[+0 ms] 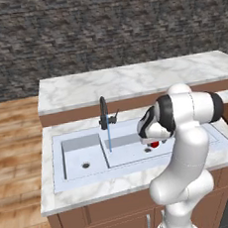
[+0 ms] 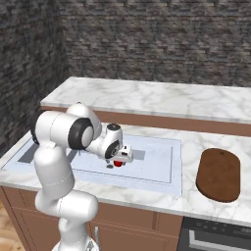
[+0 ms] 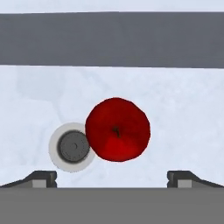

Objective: Pick the apple from the sink and place it on the cutting board to airdry. Then turn off the sink faucet.

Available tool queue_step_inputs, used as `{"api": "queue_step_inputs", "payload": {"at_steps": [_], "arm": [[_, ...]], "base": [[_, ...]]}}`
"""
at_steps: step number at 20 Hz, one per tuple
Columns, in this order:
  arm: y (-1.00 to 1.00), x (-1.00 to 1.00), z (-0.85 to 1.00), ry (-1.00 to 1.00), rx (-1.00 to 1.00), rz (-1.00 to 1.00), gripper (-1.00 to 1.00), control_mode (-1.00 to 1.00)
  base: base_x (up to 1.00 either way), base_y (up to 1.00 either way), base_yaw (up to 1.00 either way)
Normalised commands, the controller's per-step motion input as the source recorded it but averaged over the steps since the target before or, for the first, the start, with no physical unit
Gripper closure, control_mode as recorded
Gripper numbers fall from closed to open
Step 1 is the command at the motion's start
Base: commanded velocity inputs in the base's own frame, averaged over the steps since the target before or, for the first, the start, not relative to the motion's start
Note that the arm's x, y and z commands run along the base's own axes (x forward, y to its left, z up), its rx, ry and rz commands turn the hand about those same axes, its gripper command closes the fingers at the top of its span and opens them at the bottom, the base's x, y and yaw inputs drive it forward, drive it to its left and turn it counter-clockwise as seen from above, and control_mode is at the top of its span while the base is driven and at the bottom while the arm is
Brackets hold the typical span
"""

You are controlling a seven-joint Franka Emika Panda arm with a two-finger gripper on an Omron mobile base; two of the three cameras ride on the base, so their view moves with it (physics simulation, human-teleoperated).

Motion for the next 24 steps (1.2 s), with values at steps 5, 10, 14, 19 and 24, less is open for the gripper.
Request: {"api": "queue_step_inputs", "payload": {"at_steps": [5,10,14,19,24], "arm": [[0.0,0.12,-0.07,0.0,0.0,0.0,-1.0,-1.0],[-0.02,0.14,-0.05,0.0,0.0,0.0,-1.0,-1.0],[-0.04,0.13,-0.05,0.0,0.0,0.0,-1.0,-1.0],[-0.05,0.11,-0.06,0.0,0.0,0.0,-1.0,-1.0],[0.0,0.01,-0.14,0.0,0.06,0.0,-1.0,-1.0]], "base": [[0.0,0.0,0.0],[0.0,0.0,0.0],[0.0,0.0,0.0],[0.0,0.0,0.0],[0.0,0.0,0.0]]}}
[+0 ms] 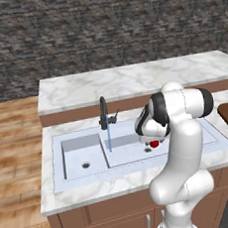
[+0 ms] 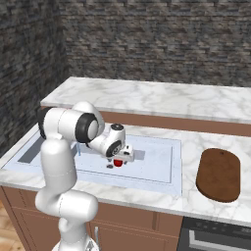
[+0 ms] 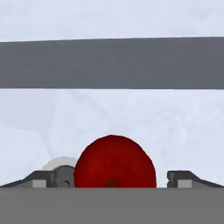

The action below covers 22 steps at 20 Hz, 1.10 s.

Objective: Pick the apple from the sink and place it on the cutting board to airdry. Then turn off the sink faucet.

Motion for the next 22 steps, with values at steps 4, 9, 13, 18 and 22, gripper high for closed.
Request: {"api": "queue_step_inputs", "payload": {"at_steps": [4,9,13,18,22], "arm": [[0.0,0.0,-0.21,0.01,0.11,0.0,-1.0,-1.0],[0.0,0.0,-0.15,0.0,0.03,0.0,1.0,-1.0],[0.0,0.0,-0.02,0.0,0.0,0.0,1.0,-1.0],[0.0,0.0,0.0,0.0,0.0,0.0,1.0,-1.0],[0.0,-0.05,0.1,0.0,0.01,0.0,1.0,-1.0]], "base": [[0.0,0.0,0.0],[0.0,0.0,0.0],[0.0,0.0,0.0],[0.0,0.0,0.0],[0.0,0.0,0.0]]}}
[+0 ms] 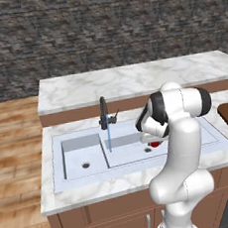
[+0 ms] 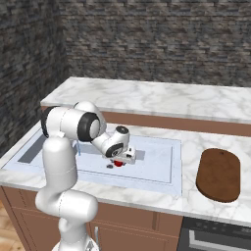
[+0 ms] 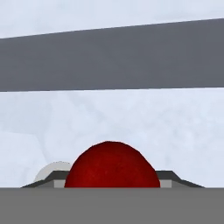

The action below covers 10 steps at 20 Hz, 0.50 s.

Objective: Pick the apple from the sink and place it on the cutting board to airdry. Then turn off the sink faucet.

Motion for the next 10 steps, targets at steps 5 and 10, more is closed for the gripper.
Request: {"api": "queue_step_inputs", "payload": {"at_steps": [5,10], "arm": [[-0.02,-0.22,0.34,-0.01,0.03,0.01,1.0,-1.0],[-0.14,-0.33,0.53,-0.02,0.05,0.03,1.0,-1.0]], "base": [[0.0,0.0,0.0],[0.0,0.0,0.0]]}}
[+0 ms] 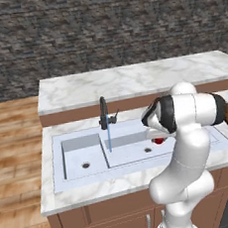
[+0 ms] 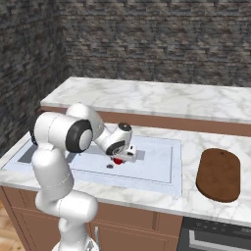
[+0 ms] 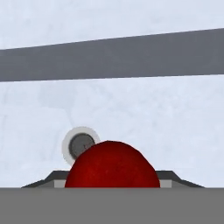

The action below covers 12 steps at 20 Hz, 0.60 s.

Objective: Pick the apple from the sink and place it on the cutting board to airdry. Then turn off the sink faucet.

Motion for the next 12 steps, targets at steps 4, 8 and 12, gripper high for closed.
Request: {"api": "queue_step_inputs", "payload": {"at_steps": [4,8,12], "arm": [[-0.25,-0.36,0.69,0.0,0.08,0.01,1.0,-1.0],[-0.27,-0.35,0.85,0.08,0.11,0.01,1.0,-1.0],[-0.17,-0.29,0.99,0.13,0.12,0.02,1.0,-1.0]], "base": [[0.0,0.0,0.0],[0.0,0.0,0.0],[0.0,0.0,0.0]]}}
